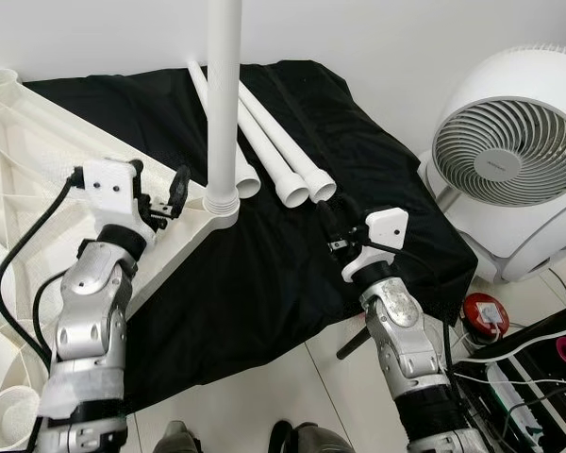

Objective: Building children table

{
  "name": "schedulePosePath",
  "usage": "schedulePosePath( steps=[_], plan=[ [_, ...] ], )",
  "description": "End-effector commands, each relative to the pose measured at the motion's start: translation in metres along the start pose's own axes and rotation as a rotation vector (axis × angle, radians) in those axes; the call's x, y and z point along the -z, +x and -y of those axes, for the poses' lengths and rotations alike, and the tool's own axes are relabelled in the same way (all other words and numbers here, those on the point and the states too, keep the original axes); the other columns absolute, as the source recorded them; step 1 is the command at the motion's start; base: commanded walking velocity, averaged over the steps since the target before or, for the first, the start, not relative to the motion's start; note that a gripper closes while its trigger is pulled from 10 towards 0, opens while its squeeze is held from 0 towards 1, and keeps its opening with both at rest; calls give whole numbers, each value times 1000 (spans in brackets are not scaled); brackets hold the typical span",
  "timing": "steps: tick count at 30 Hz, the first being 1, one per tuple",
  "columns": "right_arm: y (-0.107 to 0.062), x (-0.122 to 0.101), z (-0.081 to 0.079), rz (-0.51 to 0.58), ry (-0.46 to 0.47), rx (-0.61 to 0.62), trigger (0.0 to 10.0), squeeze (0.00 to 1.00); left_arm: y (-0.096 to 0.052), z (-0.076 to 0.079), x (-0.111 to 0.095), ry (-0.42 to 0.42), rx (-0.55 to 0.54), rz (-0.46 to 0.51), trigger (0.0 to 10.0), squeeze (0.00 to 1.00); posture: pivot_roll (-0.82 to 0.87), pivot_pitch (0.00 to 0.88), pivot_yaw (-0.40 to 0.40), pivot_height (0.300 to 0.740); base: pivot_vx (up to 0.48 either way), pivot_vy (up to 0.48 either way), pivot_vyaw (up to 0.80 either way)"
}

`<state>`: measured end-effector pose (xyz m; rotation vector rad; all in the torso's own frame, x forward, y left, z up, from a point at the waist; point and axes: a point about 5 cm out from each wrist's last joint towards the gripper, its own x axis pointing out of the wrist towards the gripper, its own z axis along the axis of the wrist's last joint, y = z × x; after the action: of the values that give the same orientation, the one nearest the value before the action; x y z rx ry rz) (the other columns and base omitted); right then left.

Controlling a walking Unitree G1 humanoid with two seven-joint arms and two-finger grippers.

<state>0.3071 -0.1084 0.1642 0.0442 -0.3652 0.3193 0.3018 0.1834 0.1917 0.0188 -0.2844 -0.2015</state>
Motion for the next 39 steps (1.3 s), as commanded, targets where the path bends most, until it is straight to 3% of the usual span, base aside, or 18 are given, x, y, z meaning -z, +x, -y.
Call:
schedulePosePath(
  steps=[1, 5, 11, 12, 19, 21, 31, 33, 37, 39],
  plan=[
    [-2, 3, 5, -7, -5, 24, 10000, 0, -1, -2, -4, -5, -100, 32, 10000, 0, 57, 43, -90, 740, 0, 0, 0],
    [-2, 7, 6, -10, -11, 44, 10000, 0, -7, 6, 2, -43, -103, 47, 10000, 0, 53, 22, -81, 740, 0, 0, 0],
    [-7, 13, 9, -23, -24, 58, 10000, 0, -9, 13, 9, -31, -98, 52, 10000, 0, 51, 4, -78, 740, 0, 0, 0],
    [-13, 21, 11, -48, -50, 59, 10000, 0, -14, 18, 19, -6, -62, 36, 10000, 0, 42, 0, -66, 740, 0, 0, 0],
    [-15, 26, 14, -60, -68, 64, 10000, 0, -20, 27, 27, 48, 80, 6, 10000, 0, 38, 0, -57, 740, 0, 0, 0],
    [-14, 27, 16, -58, -64, 76, 10000, 0, -23, 32, 29, 72, 170, -7, 10000, 0, 36, 0, -55, 740, 0, 0, 0],
    [-17, 32, 19, -66, -78, 82, 10000, 0, -41, 36, 43, 167, 386, -131, 10000, 0, 38, 0, -53, 740, 0, 0, 0],
    [-17, 32, 19, -66, -78, 82, 10000, 0, -41, 36, 43, 167, 386, -131, 10000, 0, 38, 0, -53, 740, 0, 0, 0],
    [-19, 33, 19, -70, -81, 83, 10000, 0, -48, 37, 55, 164, 393, -234, 10000, 0, 39, 0, -51, 740, 0, 0, 0],
    [-19, 34, 19, -73, -81, 87, 10000, 0, -47, 33, 61, 192, 328, -285, 10000, 0, 38, 0, -52, 740, 0, 0, 0]
  ],
)
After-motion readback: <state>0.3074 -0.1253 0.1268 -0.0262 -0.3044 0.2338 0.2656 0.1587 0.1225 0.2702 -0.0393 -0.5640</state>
